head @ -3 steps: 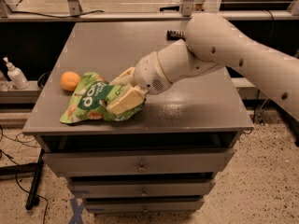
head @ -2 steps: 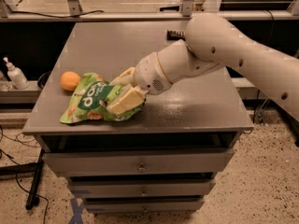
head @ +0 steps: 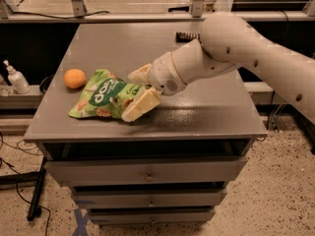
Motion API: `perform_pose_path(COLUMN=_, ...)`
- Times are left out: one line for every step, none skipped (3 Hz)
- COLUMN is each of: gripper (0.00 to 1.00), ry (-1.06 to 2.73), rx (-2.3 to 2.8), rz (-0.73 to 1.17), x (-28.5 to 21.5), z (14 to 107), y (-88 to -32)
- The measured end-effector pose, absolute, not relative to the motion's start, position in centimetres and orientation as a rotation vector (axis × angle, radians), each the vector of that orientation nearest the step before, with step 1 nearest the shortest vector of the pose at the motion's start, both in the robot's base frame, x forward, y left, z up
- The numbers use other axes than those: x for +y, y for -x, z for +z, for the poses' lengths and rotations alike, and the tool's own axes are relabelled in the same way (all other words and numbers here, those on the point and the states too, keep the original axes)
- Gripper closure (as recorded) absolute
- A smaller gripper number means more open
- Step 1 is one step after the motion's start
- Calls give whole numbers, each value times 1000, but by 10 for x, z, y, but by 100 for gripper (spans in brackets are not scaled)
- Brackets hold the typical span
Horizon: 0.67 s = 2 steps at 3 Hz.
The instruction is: Move green rice chip bag near orange
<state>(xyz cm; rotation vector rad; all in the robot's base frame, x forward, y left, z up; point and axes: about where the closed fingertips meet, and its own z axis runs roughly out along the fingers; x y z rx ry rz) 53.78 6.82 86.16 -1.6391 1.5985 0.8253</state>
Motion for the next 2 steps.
perform_pose_path(gripper=0, ry=1631, rx=1609, rz=803, x=60, z=863, y=-546)
perform_pose_path(gripper=0, ry=1626, rx=1615, rz=782, x=51, z=867, y=-552)
